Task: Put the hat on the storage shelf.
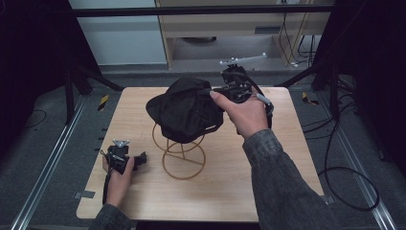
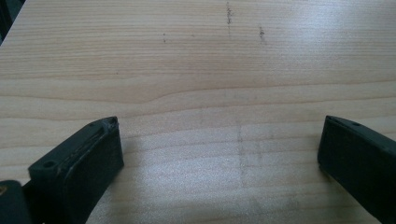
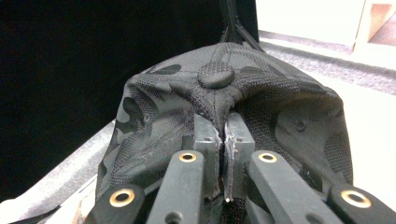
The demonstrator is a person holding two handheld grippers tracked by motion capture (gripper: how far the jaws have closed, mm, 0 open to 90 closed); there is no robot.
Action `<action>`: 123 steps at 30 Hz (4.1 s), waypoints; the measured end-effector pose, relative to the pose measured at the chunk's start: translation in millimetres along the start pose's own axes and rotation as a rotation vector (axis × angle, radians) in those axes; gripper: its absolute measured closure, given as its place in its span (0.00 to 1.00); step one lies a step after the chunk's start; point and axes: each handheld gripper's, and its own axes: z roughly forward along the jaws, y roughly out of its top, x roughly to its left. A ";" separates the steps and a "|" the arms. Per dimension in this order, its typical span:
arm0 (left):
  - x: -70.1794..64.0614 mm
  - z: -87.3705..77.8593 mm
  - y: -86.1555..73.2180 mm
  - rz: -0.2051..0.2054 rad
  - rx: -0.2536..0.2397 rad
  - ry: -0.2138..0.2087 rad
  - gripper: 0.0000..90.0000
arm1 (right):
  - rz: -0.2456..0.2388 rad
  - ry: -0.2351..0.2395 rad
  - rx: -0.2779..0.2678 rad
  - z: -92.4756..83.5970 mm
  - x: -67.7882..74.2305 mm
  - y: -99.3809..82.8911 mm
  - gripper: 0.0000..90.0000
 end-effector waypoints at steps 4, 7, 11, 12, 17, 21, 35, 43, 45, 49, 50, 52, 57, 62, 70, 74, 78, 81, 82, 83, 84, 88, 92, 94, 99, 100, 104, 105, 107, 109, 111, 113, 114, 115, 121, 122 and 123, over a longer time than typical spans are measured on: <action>-0.1 0.0 0.0 -0.001 0.000 0.000 0.00 | 0.010 0.013 0.011 3.4 -1.0 -6.0 0.96; -0.3 0.0 0.1 -0.001 0.001 0.002 0.00 | 0.012 0.018 0.021 5.0 -0.9 -9.7 0.96; -0.7 0.1 0.2 -0.001 0.001 0.000 0.00 | 0.007 0.021 0.032 8.1 -0.8 -15.4 0.96; -0.9 0.2 0.2 -0.001 0.000 0.001 0.00 | 0.012 0.024 0.035 9.2 -0.8 -17.2 0.96; -1.2 0.2 0.2 0.000 0.000 0.000 0.00 | 0.009 0.023 0.052 14.2 0.8 -23.7 0.96; -1.7 0.4 0.3 0.000 0.000 -0.002 0.00 | 0.002 0.028 0.057 17.1 3.3 -26.8 0.96; -2.8 0.7 0.5 0.001 -0.001 -0.002 0.00 | -0.013 0.022 0.075 17.1 9.4 -31.0 0.96; -3.3 0.8 0.6 0.000 -0.002 -0.002 0.00 | -0.023 0.016 0.098 23.1 10.1 -40.9 0.96; -3.4 0.7 0.7 0.001 0.000 -0.002 0.00 | -0.016 0.021 0.093 24.3 9.1 -42.2 0.95; -3.5 0.8 0.7 0.001 0.000 -0.003 0.00 | -0.011 0.017 0.090 25.3 8.5 -42.5 0.95; -3.5 0.7 0.8 0.001 0.000 -0.003 0.00 | -0.015 0.014 0.088 25.5 8.0 -42.7 0.95; -3.7 0.8 0.7 0.001 -0.001 -0.003 0.00 | -0.012 0.012 0.086 26.3 6.4 -43.6 0.95; -3.8 0.8 0.8 0.002 0.000 -0.003 0.00 | 0.005 0.008 0.096 30.7 0.7 -49.3 0.95; -4.0 0.8 0.8 0.004 -0.001 -0.005 0.00 | 0.010 0.009 0.107 37.5 -0.8 -55.5 0.94; -4.5 0.8 0.8 0.006 -0.001 -0.007 0.00 | -0.001 -0.007 0.107 41.5 -0.6 -58.6 0.93; -4.7 0.8 0.8 0.007 0.000 -0.008 0.00 | -0.005 -0.008 0.103 41.0 -1.0 -57.0 0.90; -4.8 0.8 0.8 0.007 -0.001 -0.008 0.00 | -0.015 -0.021 0.108 40.5 0.1 -55.7 0.86; -4.9 0.8 0.8 0.008 0.000 -0.009 0.00 | -0.012 -0.023 0.103 40.6 -0.4 -55.6 0.82; -5.0 0.8 0.9 0.010 0.000 -0.010 0.00 | -0.011 -0.021 0.103 40.7 -0.6 -55.7 0.81; -5.2 0.9 0.9 0.010 0.000 -0.010 0.00 | -0.010 -0.020 0.102 40.8 -0.9 -55.7 0.79; -4.9 0.5 0.9 0.016 0.005 -0.012 0.00 | -0.007 -0.018 0.100 41.0 -1.0 -55.7 0.79; -5.4 0.5 0.8 0.016 0.004 -0.013 0.00 | 0.001 -0.013 0.089 38.7 -1.8 -54.5 0.76; -5.4 0.5 0.9 0.016 0.005 -0.013 0.00 | 0.010 -0.014 0.082 34.6 -4.9 -54.2 0.75; -5.4 0.5 0.9 0.016 0.005 -0.013 0.00 | 0.018 -0.011 0.077 32.1 -6.7 -54.4 0.75; -5.5 0.7 1.0 0.016 0.004 -0.013 0.00 | 0.028 -0.010 0.064 24.9 -10.0 -54.1 0.75; -5.5 0.7 1.0 0.016 0.004 -0.013 0.00 | 0.030 -0.009 0.061 23.8 -10.2 -54.0 0.75; -5.4 0.6 1.0 0.017 0.004 -0.014 0.00 | 0.033 -0.006 0.056 20.1 -9.3 -53.5 0.75; -5.5 0.7 1.0 0.016 0.004 -0.013 0.00 | 0.029 -0.006 0.055 19.3 -9.4 -53.7 0.75; -5.5 0.7 1.0 0.016 0.004 -0.013 0.00 | 0.026 -0.005 0.053 17.8 -8.8 -53.6 0.75; -5.5 0.7 1.0 0.016 0.003 -0.013 0.00 | 0.027 -0.003 0.051 15.8 -8.3 -53.8 0.75; -5.5 0.7 1.0 0.017 0.004 -0.013 0.00 | 0.026 -0.004 0.050 14.0 -7.9 -54.0 0.75; -5.5 0.7 1.0 0.017 0.004 -0.013 0.00 | 0.024 -0.007 0.050 11.9 -7.7 -54.3 0.74; -5.5 0.7 1.0 0.016 0.004 -0.013 0.00 | 0.024 -0.007 0.049 11.0 -7.6 -54.5 0.74; -5.5 0.7 1.0 0.017 0.004 -0.013 0.00 | 0.026 -0.009 0.049 9.8 -7.5 -54.6 0.74; -5.6 0.7 1.1 0.017 0.005 -0.013 0.00 | 0.019 -0.015 0.040 3.6 -7.6 -54.6 0.73; -5.8 0.7 1.3 0.018 0.006 -0.012 0.00 | 0.021 -0.015 0.037 2.1 -7.4 -54.4 0.73; -5.9 0.8 1.3 0.018 0.005 -0.012 0.00 | 0.020 -0.017 0.035 0.7 -7.4 -54.2 0.73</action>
